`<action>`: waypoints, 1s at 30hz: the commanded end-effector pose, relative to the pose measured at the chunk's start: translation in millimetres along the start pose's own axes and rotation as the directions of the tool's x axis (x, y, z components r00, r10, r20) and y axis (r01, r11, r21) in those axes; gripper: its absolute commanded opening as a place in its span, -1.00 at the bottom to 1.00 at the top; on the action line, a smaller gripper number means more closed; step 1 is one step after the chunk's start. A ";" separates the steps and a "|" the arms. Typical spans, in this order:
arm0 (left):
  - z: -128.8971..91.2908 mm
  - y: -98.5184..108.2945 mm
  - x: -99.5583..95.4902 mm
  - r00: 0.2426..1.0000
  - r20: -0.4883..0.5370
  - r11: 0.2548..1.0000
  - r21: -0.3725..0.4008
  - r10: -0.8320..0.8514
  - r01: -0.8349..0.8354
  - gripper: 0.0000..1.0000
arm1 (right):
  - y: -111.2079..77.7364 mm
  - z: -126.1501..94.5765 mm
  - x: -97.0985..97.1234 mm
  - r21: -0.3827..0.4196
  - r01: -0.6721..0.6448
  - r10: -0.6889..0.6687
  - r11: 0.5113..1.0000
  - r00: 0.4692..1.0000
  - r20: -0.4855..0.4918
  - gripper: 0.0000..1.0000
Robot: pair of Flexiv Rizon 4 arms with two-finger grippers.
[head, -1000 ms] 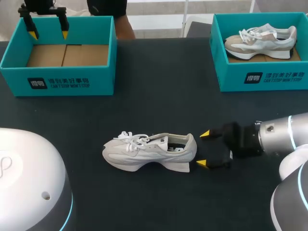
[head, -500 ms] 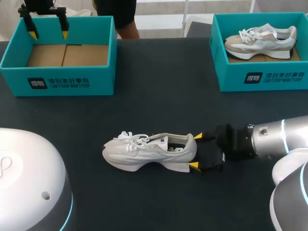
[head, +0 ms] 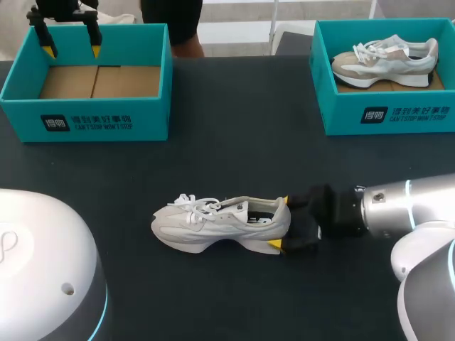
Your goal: Take the shoe out of the shoebox, open the shoe tongue, remove and reinsert the insole, then place the shoe into the shoebox
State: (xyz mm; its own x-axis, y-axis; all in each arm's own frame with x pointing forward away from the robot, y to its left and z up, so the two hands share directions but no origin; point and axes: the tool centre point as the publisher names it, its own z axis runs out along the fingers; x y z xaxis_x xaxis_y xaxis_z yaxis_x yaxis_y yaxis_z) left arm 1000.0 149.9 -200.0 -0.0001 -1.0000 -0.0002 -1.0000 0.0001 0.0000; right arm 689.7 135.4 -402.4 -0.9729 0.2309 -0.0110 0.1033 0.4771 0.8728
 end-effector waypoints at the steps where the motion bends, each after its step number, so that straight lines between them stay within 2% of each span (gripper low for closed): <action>1: 0.0 0.0 -0.1 1.000 0.000 1.000 0.000 0.000 0.000 1.00 | 1.3 11.9 -2.8 0.002 0.001 -0.001 1.000 1.000 -0.005 1.00; 16: 0.0 0.0 -0.1 1.000 0.000 1.000 0.000 0.000 0.000 1.00 | -6.9 34.1 -1.5 -0.008 -0.016 0.016 1.000 0.999 -0.031 1.00; 17: 0.0 0.0 -0.1 1.000 0.000 1.000 0.000 0.000 0.000 1.00 | -6.8 34.6 -1.4 -0.010 -0.016 0.015 1.000 0.999 -0.035 0.71; 18: 0.0 0.0 -0.1 1.000 0.000 1.000 0.000 0.000 0.000 1.00 | -6.9 34.6 -1.4 -0.010 -0.015 0.015 1.000 0.999 -0.035 -0.07; 19: 0.0 0.0 -0.1 1.000 0.000 1.000 0.000 0.000 0.000 1.00 | -6.9 34.6 -1.3 -0.012 -0.013 0.012 1.000 0.999 -0.037 -0.74; 20: 0.0 0.0 -0.1 1.000 0.000 1.000 0.000 0.000 0.000 1.00 | -7.0 34.5 -1.3 -0.015 -0.010 0.010 1.000 0.999 -0.043 -1.00; 24: 0.0 0.0 -0.1 1.000 0.000 1.000 0.000 0.000 0.000 1.00 | -6.3 27.6 -3.6 -0.008 0.021 -0.022 1.000 0.996 -0.090 -1.00; 30: 0.0 0.0 -0.1 1.000 0.000 1.000 0.000 0.000 0.000 1.00 | -9.9 8.3 -14.8 0.023 0.048 -0.045 0.999 0.994 -0.102 -1.00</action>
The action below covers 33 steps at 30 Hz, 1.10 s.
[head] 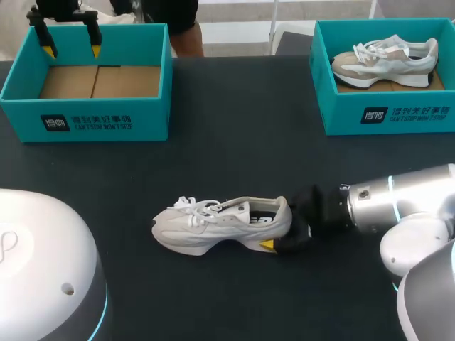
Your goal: Take the shoe out of the shoebox, open the shoe tongue, remove and reinsert the insole, then place the shoe into the shoebox
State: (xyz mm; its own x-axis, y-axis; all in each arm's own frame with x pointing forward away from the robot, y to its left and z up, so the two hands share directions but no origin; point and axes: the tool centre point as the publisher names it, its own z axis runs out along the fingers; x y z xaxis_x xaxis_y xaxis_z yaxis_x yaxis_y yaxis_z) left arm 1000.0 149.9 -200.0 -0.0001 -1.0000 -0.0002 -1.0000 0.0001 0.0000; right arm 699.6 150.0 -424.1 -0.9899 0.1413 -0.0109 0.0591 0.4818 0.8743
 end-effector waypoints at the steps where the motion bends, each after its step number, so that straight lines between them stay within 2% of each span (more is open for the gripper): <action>1: 0.0 0.0 0.0 1.000 0.000 1.000 0.000 0.000 0.000 1.00 | 0.0 -19.4 -9.1 0.033 0.004 -0.003 0.999 1.000 -0.021 -1.00; 6: 0.0 0.0 0.0 1.000 0.000 1.000 0.000 0.000 0.000 1.00 | -3.6 -26.1 -15.6 0.045 0.025 -0.023 0.999 0.999 -0.037 -1.00; 12: 0.0 0.0 0.0 1.000 0.000 1.000 0.000 0.000 0.000 1.00 | -8.4 -19.3 -16.0 0.039 0.033 -0.030 0.999 0.997 -0.073 -1.00; 20: 0.0 0.0 0.0 1.000 0.000 1.000 0.000 0.000 0.000 1.00 | -17.5 -13.1 -14.0 0.046 0.022 -0.019 0.999 0.998 -0.059 -1.00; 33: 0.0 0.0 0.0 1.000 0.000 1.000 0.000 0.000 0.000 1.00 | -17.5 -13.1 -14.0 0.046 0.022 -0.019 0.999 0.998 -0.059 -1.00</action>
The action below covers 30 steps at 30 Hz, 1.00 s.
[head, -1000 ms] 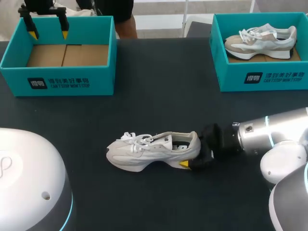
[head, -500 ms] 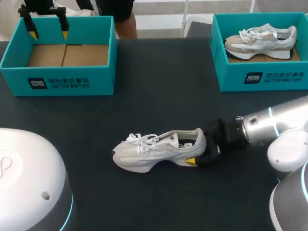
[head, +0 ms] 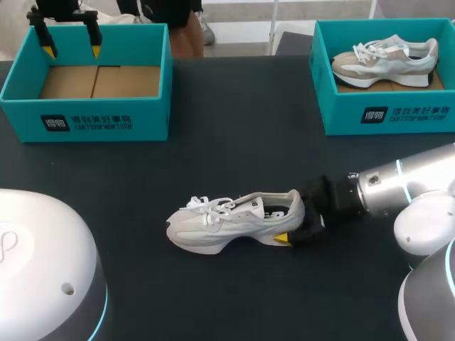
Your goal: Take the shoe out of the shoebox, open the shoe tongue, remove and reinsert the insole, then place the shoe into the shoebox
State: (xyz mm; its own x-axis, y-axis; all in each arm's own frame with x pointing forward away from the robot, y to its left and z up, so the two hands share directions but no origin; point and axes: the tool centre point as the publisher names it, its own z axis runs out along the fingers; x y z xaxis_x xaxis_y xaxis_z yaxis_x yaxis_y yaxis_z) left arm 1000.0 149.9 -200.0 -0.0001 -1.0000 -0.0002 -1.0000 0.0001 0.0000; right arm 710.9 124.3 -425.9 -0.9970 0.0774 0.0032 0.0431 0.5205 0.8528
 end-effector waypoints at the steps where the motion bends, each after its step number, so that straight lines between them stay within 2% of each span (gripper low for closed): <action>1: 0.0 0.0 -0.1 1.000 0.000 1.000 0.000 0.000 0.000 1.00 | -3.8 7.0 0.4 0.004 0.000 0.000 1.000 1.000 0.004 -1.00; 13: 0.0 0.0 -0.1 1.000 0.000 1.000 0.000 0.000 0.000 1.00 | -3.8 7.0 0.4 0.004 0.000 0.000 1.000 1.000 0.004 -1.00; 14: -1.4 5.8 9.0 1.000 0.004 0.999 0.037 0.011 -0.011 1.00 | -3.8 7.0 0.4 0.004 0.000 0.000 1.000 1.000 0.004 -1.00; 15: -3.0 9.8 15.6 0.999 -0.026 0.999 0.018 -0.026 0.026 1.00 | -3.8 7.0 0.4 0.004 0.000 0.000 1.000 1.000 0.004 -1.00; 17: -5.3 20.9 33.5 0.995 -0.005 0.995 0.040 -0.096 0.096 1.00 | -3.8 7.0 0.4 0.004 0.000 0.000 1.000 1.000 0.004 -1.00; 19: -6.7 32.1 48.3 0.989 -0.056 0.988 0.054 -0.140 0.143 1.00 | -3.8 7.0 0.4 0.004 0.000 0.000 1.000 1.000 0.004 -1.00; 20: -6.3 36.8 55.1 0.968 -0.054 0.968 0.044 -0.245 0.248 1.00 | -3.8 7.0 0.4 0.004 0.000 0.000 1.000 1.000 0.004 -1.00; 21: -5.7 41.9 65.7 0.973 -0.039 0.972 0.055 -0.228 0.230 1.00 | -3.8 7.0 0.4 0.004 0.000 0.000 1.000 1.000 0.004 -1.00; 24: -4.4 59.9 94.9 0.959 -0.081 0.961 0.025 -0.273 0.276 1.00 | -3.8 7.0 0.4 0.004 0.000 0.000 1.000 1.000 0.004 -1.00; 28: 2.6 78.8 131.8 0.946 -0.100 0.948 0.056 -0.308 0.314 1.00 | -3.8 7.0 0.4 0.004 0.000 0.000 1.000 1.000 0.004 -1.00; 30: 7.8 85.0 147.4 0.949 -0.117 0.954 0.032 -0.294 0.299 1.00 | -3.8 7.0 0.4 0.004 0.000 0.000 1.000 1.000 0.004 -1.00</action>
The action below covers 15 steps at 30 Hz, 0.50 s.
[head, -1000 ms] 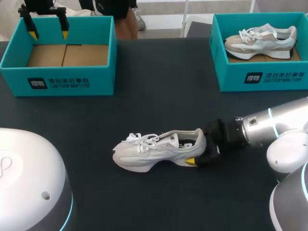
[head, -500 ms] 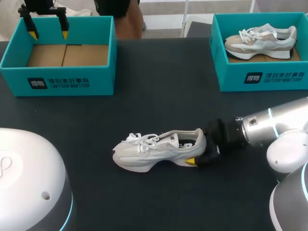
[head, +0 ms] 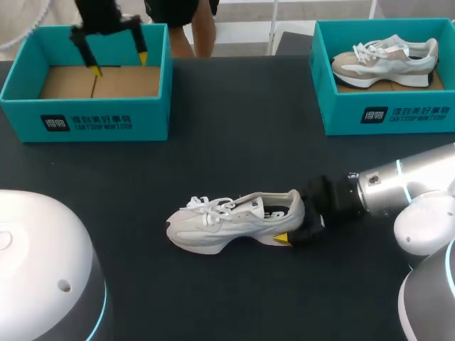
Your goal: Take the shoe out of the shoebox, open the shoe tongue, remove and reinsert the insole, then place the shoe into the shoebox
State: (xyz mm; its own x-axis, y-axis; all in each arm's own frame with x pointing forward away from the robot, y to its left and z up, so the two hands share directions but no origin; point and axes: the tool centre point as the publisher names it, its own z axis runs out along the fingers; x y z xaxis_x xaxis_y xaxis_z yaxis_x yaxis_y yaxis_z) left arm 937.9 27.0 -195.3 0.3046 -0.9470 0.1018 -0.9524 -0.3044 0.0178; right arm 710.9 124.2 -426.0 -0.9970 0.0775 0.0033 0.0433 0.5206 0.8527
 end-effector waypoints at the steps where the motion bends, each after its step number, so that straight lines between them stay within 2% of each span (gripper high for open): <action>1: 17.3 35.7 21.4 1.000 -0.007 0.998 0.057 0.020 -0.019 1.00 | -3.7 7.0 0.4 0.004 0.000 0.000 1.000 1.000 0.004 -1.00; 4: 23.0 55.5 37.0 0.999 -0.035 0.997 0.066 0.031 -0.029 1.00 | -3.7 7.0 0.4 0.004 0.000 0.000 1.000 1.000 0.004 -1.00; 11: 33.6 96.0 62.2 0.995 -0.051 0.996 0.014 0.089 -0.089 1.00 | -3.7 7.0 0.4 0.004 0.000 0.000 1.000 1.000 0.004 -1.00; 15: 34.8 99.7 65.0 0.993 -0.036 0.993 0.016 0.117 -0.116 1.00 | -3.7 7.0 0.4 0.004 0.000 0.000 1.000 1.000 0.004 -1.00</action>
State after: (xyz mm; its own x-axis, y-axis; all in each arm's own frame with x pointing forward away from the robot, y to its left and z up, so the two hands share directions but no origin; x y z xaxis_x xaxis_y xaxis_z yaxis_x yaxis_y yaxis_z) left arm 864.4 -65.8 -222.4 0.1883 -0.9714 0.1444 -0.9816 -0.1909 -0.0044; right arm 710.9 124.4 -426.0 -0.9970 0.0774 0.0032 0.0432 0.5205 0.8528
